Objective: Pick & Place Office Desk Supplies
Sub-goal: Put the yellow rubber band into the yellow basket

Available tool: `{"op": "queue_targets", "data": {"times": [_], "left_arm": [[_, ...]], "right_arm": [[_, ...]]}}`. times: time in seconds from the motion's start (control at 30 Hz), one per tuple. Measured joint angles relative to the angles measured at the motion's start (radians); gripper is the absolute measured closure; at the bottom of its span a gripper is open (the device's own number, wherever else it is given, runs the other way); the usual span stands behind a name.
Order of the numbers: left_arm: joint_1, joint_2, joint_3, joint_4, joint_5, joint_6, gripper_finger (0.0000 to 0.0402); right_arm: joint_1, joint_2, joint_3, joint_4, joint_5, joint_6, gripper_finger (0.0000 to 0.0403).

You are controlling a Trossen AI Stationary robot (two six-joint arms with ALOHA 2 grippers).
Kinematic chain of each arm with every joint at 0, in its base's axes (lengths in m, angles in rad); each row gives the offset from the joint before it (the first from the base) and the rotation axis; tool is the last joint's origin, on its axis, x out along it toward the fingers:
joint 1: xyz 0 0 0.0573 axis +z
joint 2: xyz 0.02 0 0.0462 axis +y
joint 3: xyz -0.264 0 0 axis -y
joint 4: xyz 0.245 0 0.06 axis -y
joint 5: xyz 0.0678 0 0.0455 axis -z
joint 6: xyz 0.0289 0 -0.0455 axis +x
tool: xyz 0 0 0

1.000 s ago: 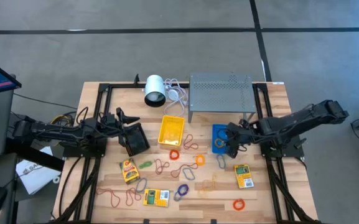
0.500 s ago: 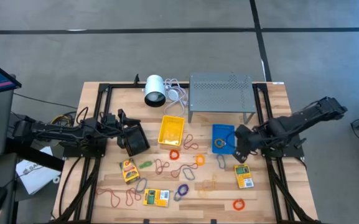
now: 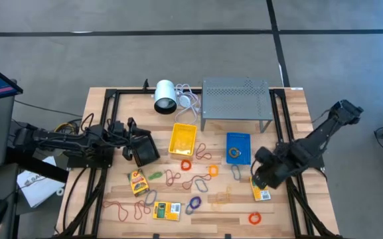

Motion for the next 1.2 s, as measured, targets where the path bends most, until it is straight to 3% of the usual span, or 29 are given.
{"op": "queue_targets", "data": {"times": [0.23,0.53,0.83,1.2], "left_arm": [[0.000,0.095,0.029,-0.002,0.001,0.009,0.0259],[0.000,0.251,0.107,-0.041,0.011,0.030,0.0259],[-0.001,0.330,0.302,-0.374,0.036,0.043,0.0259],[-0.001,0.330,0.320,-0.443,0.036,0.057,0.0259]], "right_arm": [[0.017,0.169,0.000,0.231,0.020,-0.177,0.0274],[-0.036,0.398,0.000,0.405,-0.035,-0.460,0.0274],[-0.116,0.443,0.010,0.475,-0.117,-0.673,0.0273],[-0.157,0.470,0.014,0.545,-0.251,-0.833,0.0274]]}}
